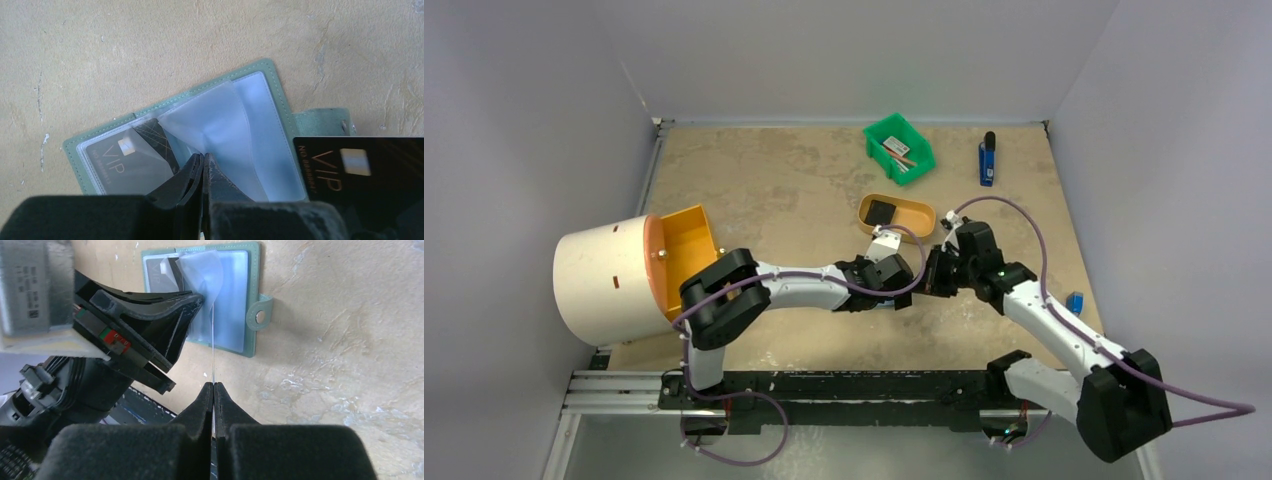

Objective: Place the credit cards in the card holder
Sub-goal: Turn over the card slot in the card holder, then insert the credit card into the card holder.

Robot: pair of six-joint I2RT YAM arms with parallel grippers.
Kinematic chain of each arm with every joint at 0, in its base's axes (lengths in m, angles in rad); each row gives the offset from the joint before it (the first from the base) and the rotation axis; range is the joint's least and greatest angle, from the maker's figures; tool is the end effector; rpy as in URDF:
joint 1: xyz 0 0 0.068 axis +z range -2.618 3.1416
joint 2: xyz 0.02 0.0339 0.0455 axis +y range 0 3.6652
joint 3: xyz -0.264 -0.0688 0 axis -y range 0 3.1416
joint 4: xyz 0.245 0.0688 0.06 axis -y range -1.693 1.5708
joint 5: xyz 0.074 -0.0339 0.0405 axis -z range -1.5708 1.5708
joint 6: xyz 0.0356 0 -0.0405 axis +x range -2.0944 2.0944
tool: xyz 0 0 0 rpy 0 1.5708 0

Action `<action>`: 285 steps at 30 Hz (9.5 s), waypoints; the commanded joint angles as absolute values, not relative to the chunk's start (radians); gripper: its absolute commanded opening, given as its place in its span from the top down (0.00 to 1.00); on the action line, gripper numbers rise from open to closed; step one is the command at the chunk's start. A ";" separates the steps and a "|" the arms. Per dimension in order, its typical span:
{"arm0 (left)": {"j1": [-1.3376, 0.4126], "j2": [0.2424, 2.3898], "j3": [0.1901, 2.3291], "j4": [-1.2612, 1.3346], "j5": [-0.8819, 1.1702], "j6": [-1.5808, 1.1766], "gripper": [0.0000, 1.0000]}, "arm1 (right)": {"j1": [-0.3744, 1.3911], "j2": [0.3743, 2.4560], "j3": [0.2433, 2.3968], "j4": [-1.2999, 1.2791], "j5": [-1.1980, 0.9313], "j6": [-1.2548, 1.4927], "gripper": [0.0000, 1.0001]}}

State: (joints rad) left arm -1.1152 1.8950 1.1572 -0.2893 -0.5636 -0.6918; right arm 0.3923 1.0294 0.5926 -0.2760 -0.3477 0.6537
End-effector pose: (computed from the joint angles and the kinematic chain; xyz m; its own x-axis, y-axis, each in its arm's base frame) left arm 0.1841 -0.3325 0.1543 -0.6967 0.1962 -0.6900 0.2507 0.9678 0.0221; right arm 0.1918 0.0925 0.2202 -0.8431 0.2699 -0.4651 -0.1069 0.7634 0.6370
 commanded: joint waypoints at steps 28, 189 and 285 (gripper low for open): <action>-1.118 1.685 1.100 -0.298 -0.628 -0.737 0.67 | 0.416 1.306 0.612 -0.073 -0.598 0.610 1.00; -1.054 1.568 0.850 -0.303 -0.756 -0.898 1.00 | 0.482 1.511 0.618 0.281 -0.699 0.716 1.00; -1.020 1.612 0.767 -0.240 -0.689 -0.928 1.00 | 0.549 1.634 0.709 0.286 -0.601 0.768 0.65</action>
State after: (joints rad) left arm -1.0210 1.6344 0.7868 -0.2604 -0.7307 -0.9237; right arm 0.5423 1.6798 0.6788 0.3149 -0.6113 0.7963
